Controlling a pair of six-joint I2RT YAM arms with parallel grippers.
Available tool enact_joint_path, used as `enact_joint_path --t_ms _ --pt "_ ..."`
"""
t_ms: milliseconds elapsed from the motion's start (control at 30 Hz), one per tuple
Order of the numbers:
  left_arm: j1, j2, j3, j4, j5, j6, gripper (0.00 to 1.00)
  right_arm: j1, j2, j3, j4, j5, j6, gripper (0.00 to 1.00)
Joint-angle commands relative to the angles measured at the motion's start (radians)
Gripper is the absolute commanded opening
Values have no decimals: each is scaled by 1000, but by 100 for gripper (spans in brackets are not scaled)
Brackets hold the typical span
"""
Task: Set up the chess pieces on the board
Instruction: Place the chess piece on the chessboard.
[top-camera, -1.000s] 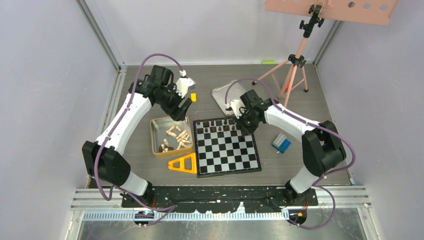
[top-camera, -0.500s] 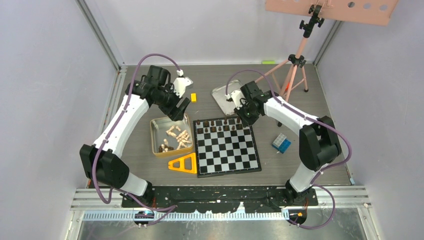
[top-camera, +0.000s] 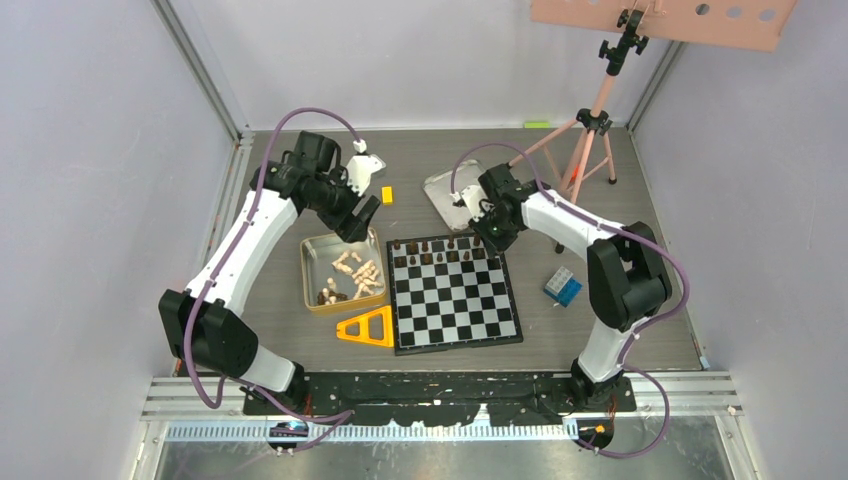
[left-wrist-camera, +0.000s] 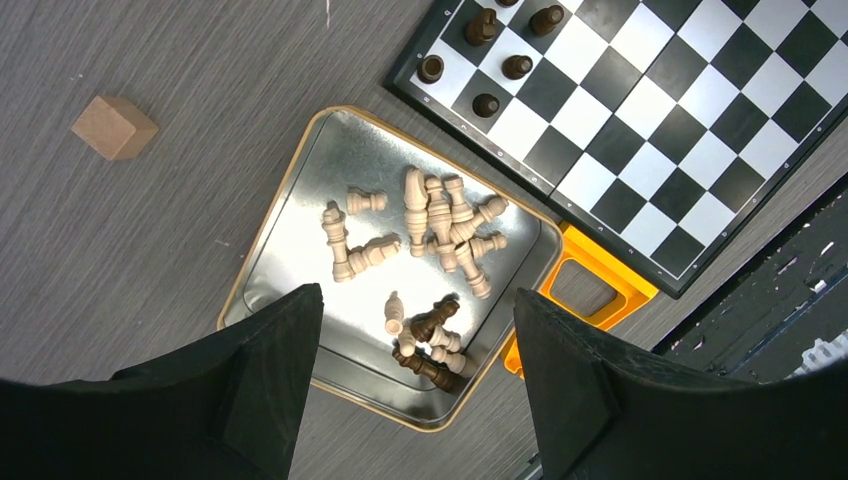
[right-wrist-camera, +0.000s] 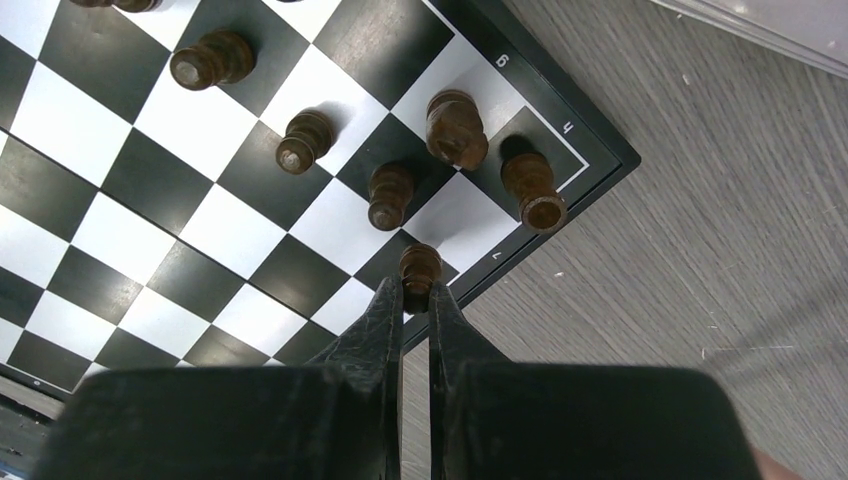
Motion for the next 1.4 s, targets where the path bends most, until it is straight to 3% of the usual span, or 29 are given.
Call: enact_joint_path --t_ms 0,900,1000,1200,1300,1367 --pt "7 -32 -5 25 26 -8 73 -9 12 52 15 15 -13 1" --pt "6 -31 -17 28 27 2 73 -23 77 80 26 6 -15 5" --pt "7 -33 -19 27 24 6 73 -23 78 78 27 11 -12 12" --pt "8 -45 -68 -8 -34 65 75 -28 39 79 20 10 10 39" --pt "26 -43 -110 -26 -124 73 76 -32 -1 90 3 -2 30 53" --pt "61 -29 -124 -35 -190 40 76 -34 -36 99 -6 -12 41 56"
